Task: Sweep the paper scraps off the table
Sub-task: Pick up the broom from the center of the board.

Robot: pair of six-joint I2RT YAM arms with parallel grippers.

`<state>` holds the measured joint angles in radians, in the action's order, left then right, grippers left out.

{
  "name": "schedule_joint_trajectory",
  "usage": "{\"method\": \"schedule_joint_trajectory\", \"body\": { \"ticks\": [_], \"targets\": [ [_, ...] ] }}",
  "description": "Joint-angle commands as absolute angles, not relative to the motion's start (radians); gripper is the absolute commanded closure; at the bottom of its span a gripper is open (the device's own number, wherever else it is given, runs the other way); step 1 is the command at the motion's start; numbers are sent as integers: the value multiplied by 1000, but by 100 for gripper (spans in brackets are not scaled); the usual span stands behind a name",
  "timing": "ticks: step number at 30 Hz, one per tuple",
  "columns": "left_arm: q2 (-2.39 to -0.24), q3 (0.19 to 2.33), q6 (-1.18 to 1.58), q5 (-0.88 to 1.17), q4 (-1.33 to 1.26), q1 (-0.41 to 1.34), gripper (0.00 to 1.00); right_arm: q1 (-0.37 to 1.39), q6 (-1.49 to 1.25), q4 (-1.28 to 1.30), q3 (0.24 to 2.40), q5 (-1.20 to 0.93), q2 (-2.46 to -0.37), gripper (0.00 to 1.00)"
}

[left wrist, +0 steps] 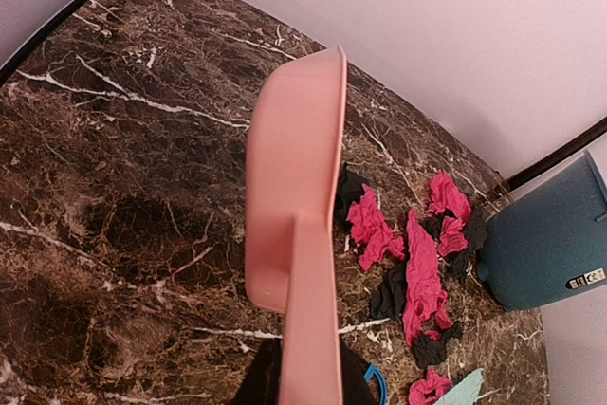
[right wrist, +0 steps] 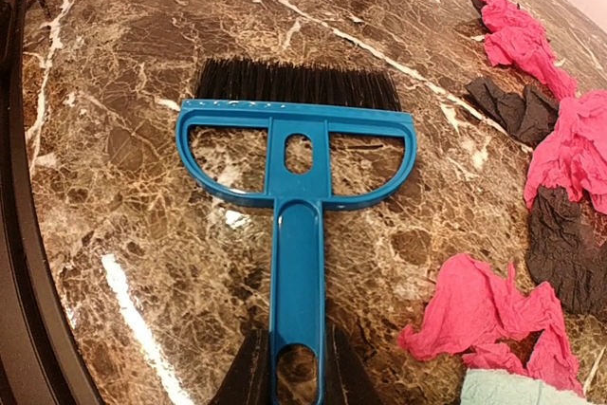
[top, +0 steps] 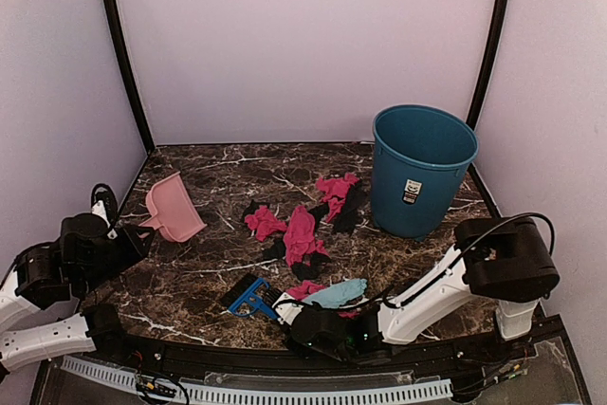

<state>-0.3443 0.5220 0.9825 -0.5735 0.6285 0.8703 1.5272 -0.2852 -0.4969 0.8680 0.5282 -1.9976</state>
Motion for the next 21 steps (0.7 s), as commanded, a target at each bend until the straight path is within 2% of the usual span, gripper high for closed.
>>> {"method": "schedule_joint_trajectory", "body": {
  "ticks": [1,21],
  "targets": [
    [-381,472,1013,-575,564,873,100,1518,-278,-414,833,513,-1974,97],
    [-453,317,1136,-515,420,861,96,1517,-284,-384,741,508,-1706,100]
  ]
}}
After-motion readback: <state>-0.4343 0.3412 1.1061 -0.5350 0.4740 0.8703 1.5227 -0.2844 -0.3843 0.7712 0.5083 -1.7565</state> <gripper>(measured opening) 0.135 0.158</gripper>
